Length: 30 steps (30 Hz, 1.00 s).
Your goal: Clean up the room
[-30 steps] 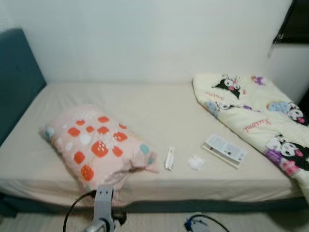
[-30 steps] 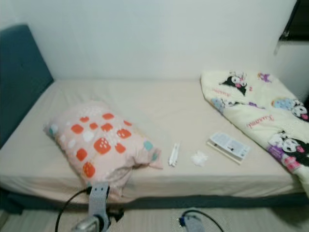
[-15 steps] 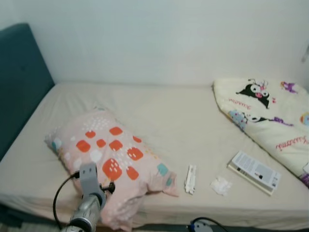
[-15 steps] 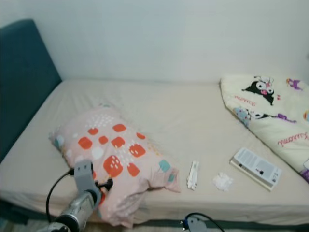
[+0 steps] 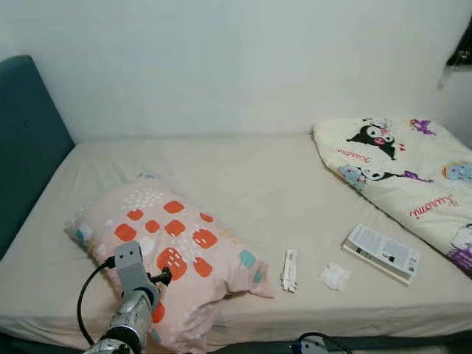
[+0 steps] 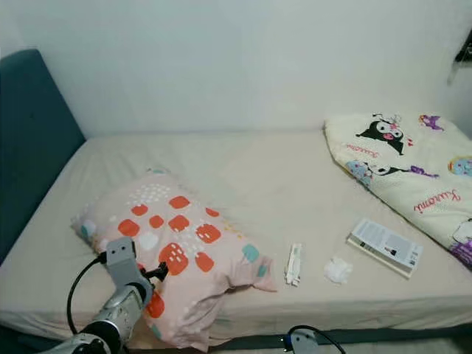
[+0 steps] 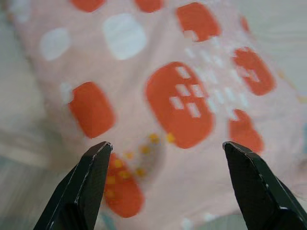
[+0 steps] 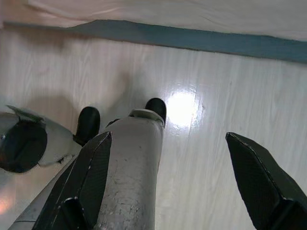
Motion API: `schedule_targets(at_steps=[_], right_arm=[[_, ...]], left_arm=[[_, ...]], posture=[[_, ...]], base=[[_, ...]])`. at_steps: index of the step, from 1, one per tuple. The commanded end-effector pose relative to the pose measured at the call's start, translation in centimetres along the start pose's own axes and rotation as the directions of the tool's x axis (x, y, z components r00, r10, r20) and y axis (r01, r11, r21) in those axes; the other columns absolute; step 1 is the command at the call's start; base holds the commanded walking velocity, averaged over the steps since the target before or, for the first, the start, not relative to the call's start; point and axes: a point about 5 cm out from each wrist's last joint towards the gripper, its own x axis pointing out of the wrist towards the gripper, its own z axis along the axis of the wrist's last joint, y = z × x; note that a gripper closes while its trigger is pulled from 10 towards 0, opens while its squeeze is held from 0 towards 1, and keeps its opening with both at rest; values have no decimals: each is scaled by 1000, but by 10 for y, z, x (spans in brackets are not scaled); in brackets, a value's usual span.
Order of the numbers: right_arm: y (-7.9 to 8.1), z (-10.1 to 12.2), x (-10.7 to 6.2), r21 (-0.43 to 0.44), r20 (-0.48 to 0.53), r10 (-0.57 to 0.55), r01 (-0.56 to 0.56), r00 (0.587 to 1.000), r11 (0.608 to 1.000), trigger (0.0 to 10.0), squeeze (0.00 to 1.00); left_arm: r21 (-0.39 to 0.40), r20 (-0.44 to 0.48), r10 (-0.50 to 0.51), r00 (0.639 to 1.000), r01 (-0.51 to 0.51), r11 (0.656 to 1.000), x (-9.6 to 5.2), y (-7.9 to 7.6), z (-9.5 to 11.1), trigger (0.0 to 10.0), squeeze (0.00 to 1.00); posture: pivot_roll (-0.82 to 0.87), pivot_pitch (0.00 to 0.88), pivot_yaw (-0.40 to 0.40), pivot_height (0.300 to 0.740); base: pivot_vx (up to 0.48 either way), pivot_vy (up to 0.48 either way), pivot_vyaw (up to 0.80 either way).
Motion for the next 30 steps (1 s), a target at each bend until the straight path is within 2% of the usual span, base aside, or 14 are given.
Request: schedule_targets(at_steps=[1,13,20,30], right_arm=[[4,-11,-1,14,-35,9,-8,999,1000,10000,0],[1,-12,-2,0,-34,7,-7,999,1000,10000,0],[0,-10,-3,17,0,60,-59,998,998,10000,0],[-4,-11,-4,22,-6,40,-40,999,999,10000,0]], left_arm=[[-2,-10,2,1000,-2,1000,1,-2,0,10000,0],[-10,-43,0,999,0,1000,0,-4,-6,10000,0],[-25,-63,-9,998,7,1000,-1,-4,-10,10000,0],[-70,-61,-62,996,58,996,0,-14,-8,10000,0]], posture=[[-103,57,33,740],[-122,38,33,740],[-129,29,40,740],[-130,23,43,740]], base=[[0,0,0],[0,0,0],[0,0,800],[0,0,793]])
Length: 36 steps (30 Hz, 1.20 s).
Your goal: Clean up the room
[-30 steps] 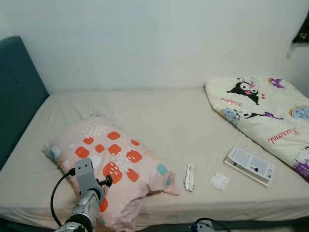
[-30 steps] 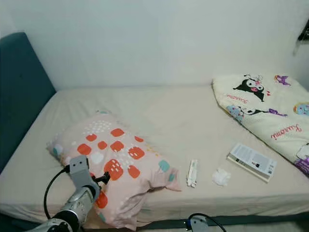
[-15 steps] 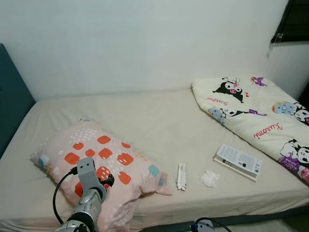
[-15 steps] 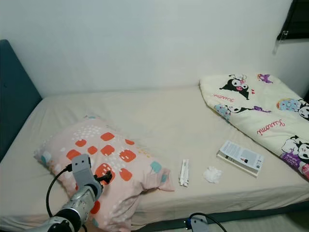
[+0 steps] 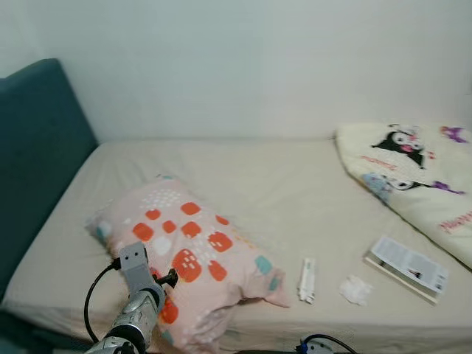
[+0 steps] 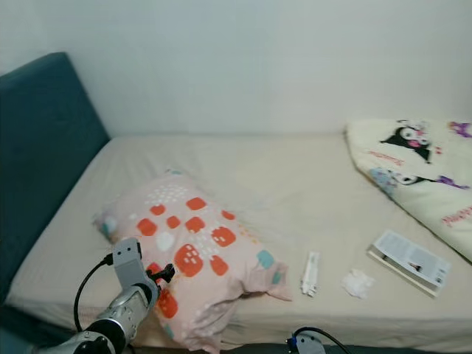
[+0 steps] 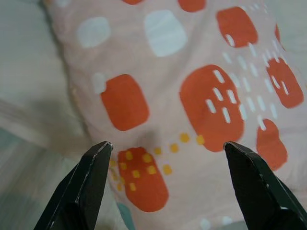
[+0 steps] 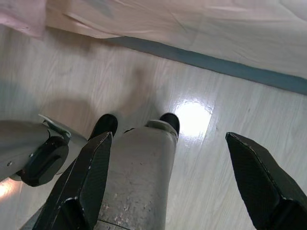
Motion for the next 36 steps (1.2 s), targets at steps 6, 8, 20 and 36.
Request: schedule_targets(at_steps=[6,8,20,36], right_arm=[[7,-10,-1,16,-33,16,-16,999,1000,10000,0],[7,-10,-1,14,-35,17,-17,999,1000,10000,0],[9,-15,-2,13,-50,16,-15,999,1000,10000,0],[3,-2,1,-12,-13,-27,27,1000,1000,10000,0]], left_arm=[[2,-42,-73,996,73,997,-1,-11,-10,10000,0],[14,-59,-71,996,72,997,-2,-9,-15,10000,0],[258,-352,168,921,-77,963,-46,66,-99,10000,0],[299,-392,178,903,-58,952,-56,76,-110,10000,0]], posture=[[-127,34,45,740],[-127,34,45,740],[-129,46,48,740],[-106,47,31,740]], base=[[0,0,785],[0,0,788],[0,0,785],[0,0,688]])
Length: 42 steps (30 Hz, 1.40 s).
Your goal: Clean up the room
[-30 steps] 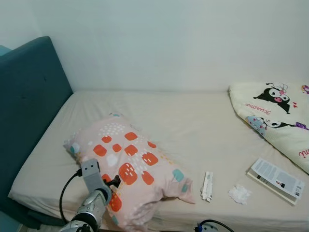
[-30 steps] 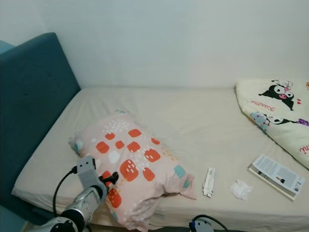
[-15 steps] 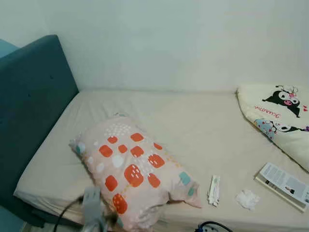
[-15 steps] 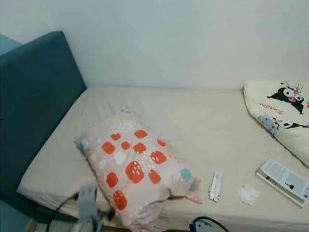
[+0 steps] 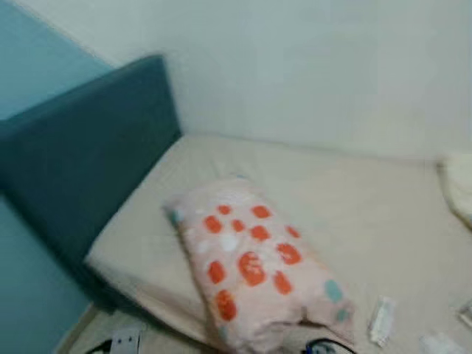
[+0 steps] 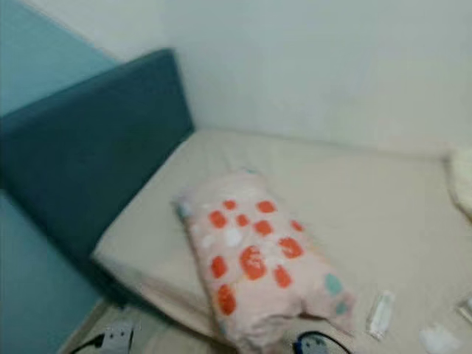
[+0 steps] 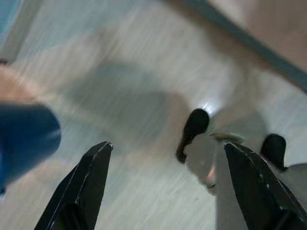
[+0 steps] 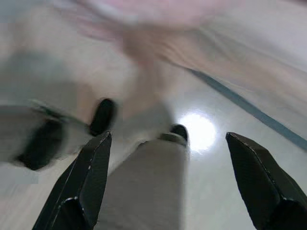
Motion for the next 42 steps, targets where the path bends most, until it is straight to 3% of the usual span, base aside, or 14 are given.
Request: schedule_targets(at_steps=[1,10,14,26,30,36,42], right_arm=[[-4,-3,-1,-13,-13,-30,29,999,999,10000,0],[-4,-1,-1,17,-4,-41,41,999,999,10000,0],[1,-5,-1,4,-11,11,-11,1000,1000,10000,0],[4,-7,-2,-7,-7,32,-32,999,999,10000,0],[2,-7,-1,-24,-29,-2,1,1000,1000,10000,0],[-3,-7,-1,21,-47,-42,43,998,999,10000,0],[-19,2,-2,54,-8,-129,129,992,990,10000,0]], left_arm=[[9,23,-15,1000,14,1000,1,-5,9,10000,0],[3,56,-59,997,59,998,2,-14,19,10000,0],[6,59,-54,997,54,999,2,-13,20,10000,0],[18,48,-61,997,60,998,2,-11,16,10000,0],[26,45,-61,997,60,998,2,-11,15,10000,0],[40,46,-81,996,80,996,2,-15,18,10000,0],[68,45,-114,992,111,992,3,-21,20,10000,0]], posture=[[-107,46,33,740],[-111,49,39,740],[-108,52,39,740],[-106,53,40,740],[-112,48,41,740],[-114,42,42,740],[-131,26,53,740]], base=[[0,0,0],[0,0,0],[279,283,0],[308,255,776],[322,122,0],[0,0,-475],[0,0,-800]])
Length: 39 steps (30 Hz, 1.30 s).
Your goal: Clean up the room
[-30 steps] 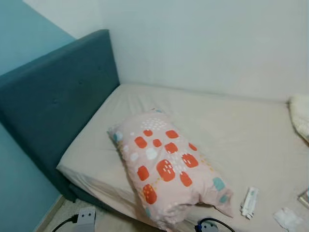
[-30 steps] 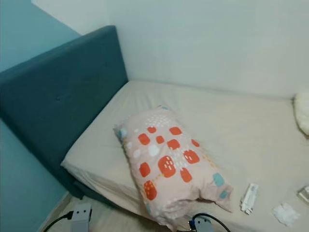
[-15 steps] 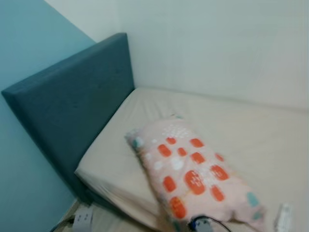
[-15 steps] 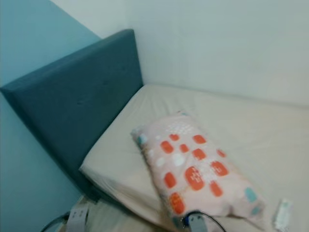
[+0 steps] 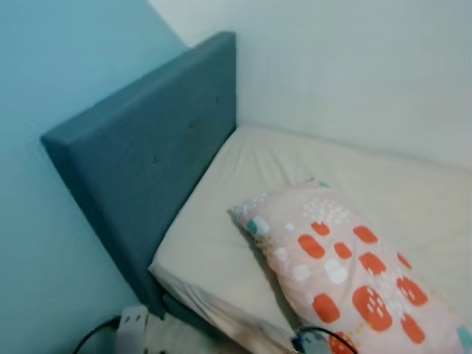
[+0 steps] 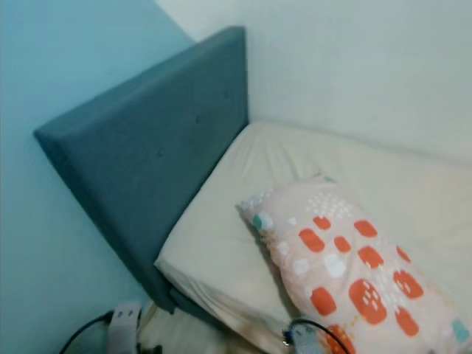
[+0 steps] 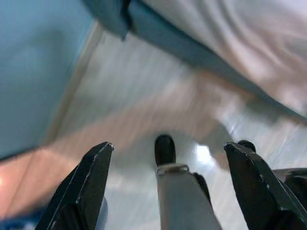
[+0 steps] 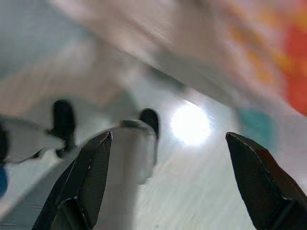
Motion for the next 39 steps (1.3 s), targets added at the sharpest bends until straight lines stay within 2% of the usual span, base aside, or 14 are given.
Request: schedule_targets(at_steps=[1,5,13,18,20,22,25,27,30,39], right_arm=[[-2,3,0,10,15,-22,22,1000,1000,10000,0],[-10,23,2,2,83,-59,59,995,998,10000,0],[-19,45,3,22,154,-102,99,983,995,10000,0],[-18,43,3,15,151,-105,104,983,994,10000,0],[-16,41,3,-4,147,-107,109,983,994,10000,0],[-8,28,3,-47,105,-79,85,991,995,10000,0],[-6,24,3,-56,92,-69,74,993,996,10000,0],[-4,21,2,-57,84,-62,67,994,996,10000,0],[0,16,2,-65,68,-47,52,997,997,10000,0],[5,8,2,-89,38,-30,33,999,995,10000,0]], left_arm=[[14,-62,-20,998,21,1000,-2,-5,-17,10000,0],[19,-61,-37,997,38,999,-1,-8,-16,10000,0],[18,-57,-48,997,49,999,0,-12,-14,10000,0],[13,-55,-48,997,48,999,0,-13,-14,10000,0],[11,-55,-47,997,47,999,0,-13,-14,10000,0],[16,-68,-29,997,30,999,-1,-12,-16,10000,0],[15,-71,-17,997,19,1000,-1,-11,-17,10000,0],[0,-68,-7,998,7,1000,-1,-10,-17,10000,0],[-76,-52,17,999,-21,997,0,-9,-13,10000,0],[-112,-22,2,1000,-5,994,2,-15,-2,10000,0]], posture=[[-131,26,53,740],[-142,24,60,740],[-150,29,62,740],[-147,33,56,740],[-147,33,56,740],[-144,34,53,740],[-142,35,52,740],[-142,35,52,740],[-143,39,55,740],[-144,39,56,740]], base=[[0,0,-800],[0,0,-800],[0,0,-800],[0,0,-800],[0,0,0],[0,-472,0],[0,-475,0],[0,-472,0],[0,-160,0],[0,0,0]])
